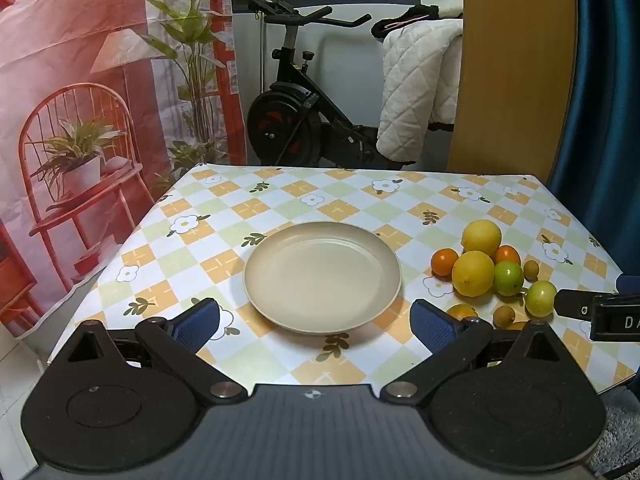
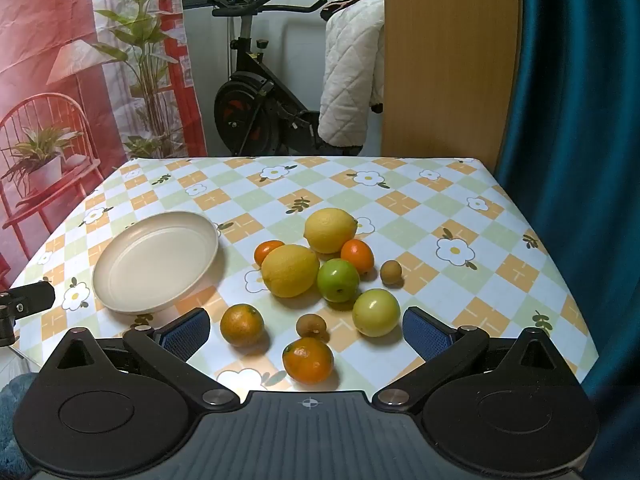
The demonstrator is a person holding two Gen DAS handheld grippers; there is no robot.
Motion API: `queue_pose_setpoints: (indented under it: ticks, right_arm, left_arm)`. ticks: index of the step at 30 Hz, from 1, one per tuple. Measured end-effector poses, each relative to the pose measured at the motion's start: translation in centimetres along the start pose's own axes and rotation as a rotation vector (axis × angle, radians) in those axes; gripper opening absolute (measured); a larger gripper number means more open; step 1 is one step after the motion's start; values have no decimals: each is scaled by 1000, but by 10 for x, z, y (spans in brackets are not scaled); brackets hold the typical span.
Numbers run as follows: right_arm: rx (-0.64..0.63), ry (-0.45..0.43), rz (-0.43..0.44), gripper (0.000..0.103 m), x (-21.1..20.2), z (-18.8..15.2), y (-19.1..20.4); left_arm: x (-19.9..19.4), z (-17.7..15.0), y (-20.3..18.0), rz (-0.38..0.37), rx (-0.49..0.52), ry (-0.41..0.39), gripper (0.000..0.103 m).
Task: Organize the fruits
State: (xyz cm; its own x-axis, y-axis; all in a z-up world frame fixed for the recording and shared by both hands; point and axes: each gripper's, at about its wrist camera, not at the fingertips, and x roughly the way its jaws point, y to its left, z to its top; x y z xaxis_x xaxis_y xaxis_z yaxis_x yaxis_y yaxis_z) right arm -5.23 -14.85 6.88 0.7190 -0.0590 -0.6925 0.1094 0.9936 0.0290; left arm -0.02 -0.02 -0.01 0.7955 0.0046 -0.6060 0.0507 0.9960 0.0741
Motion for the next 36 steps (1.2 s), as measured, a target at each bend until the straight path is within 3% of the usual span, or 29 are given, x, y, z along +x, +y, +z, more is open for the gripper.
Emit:
queue_pose_setpoints:
  ticks: [36]
  right_arm:
    - [-3, -14, -4, 103, -3, 3, -2]
  left_arm:
    - [-1, 0, 1, -10, -3, 5, 102]
